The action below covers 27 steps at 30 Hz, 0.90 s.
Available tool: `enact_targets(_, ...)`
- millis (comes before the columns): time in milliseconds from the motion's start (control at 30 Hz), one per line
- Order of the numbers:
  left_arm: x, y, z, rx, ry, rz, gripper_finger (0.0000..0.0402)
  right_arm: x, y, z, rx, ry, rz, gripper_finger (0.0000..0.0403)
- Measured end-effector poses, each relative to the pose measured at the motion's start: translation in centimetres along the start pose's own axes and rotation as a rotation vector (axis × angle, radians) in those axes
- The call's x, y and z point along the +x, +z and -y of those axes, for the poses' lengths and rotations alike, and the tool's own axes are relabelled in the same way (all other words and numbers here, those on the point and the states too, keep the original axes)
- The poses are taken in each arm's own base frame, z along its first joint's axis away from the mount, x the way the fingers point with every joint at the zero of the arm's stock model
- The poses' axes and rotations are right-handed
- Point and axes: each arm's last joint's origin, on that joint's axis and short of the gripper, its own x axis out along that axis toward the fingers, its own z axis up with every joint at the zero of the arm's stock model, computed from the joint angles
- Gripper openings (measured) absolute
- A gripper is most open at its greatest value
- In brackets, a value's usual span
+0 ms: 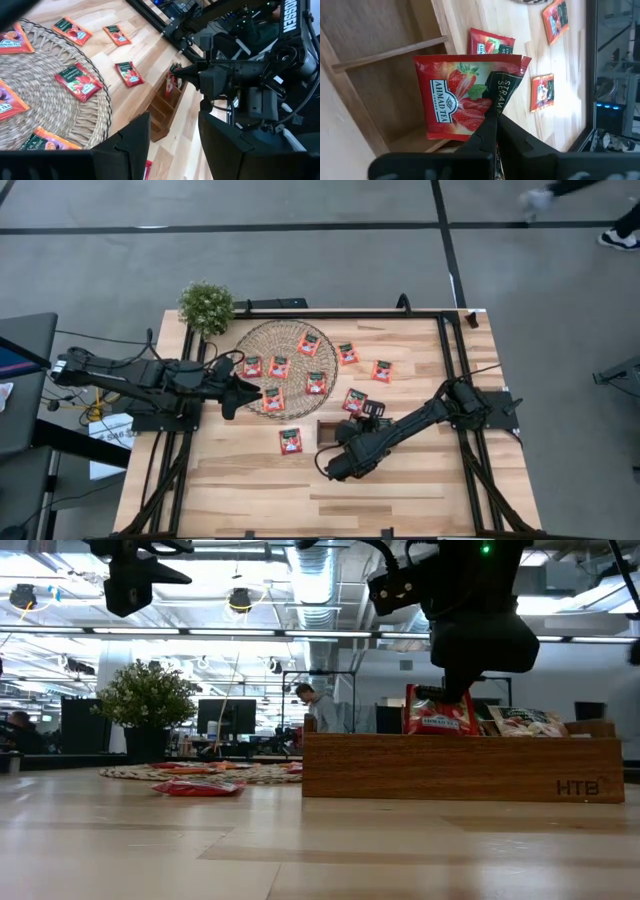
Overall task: Pick & Place Tea
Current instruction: Put the red tea bag into the middle slot of the wooden organizer
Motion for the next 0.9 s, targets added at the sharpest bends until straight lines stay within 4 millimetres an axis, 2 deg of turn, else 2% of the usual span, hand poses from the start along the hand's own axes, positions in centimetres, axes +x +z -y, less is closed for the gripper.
enact_targets(667, 0.01, -0.07, 0.03, 0.010, -0.014, -0.017, 0.0158, 0.66, 0.76, 0.49, 0.038, 0.040, -0.027, 0.0002)
enact_targets(900, 0.01, -0.07, 0.02, 0.026, -0.014, -0.018, 0.0158, 0.65, 0.76, 0.52, 0.036, 0.033, -0.023, 0.0047)
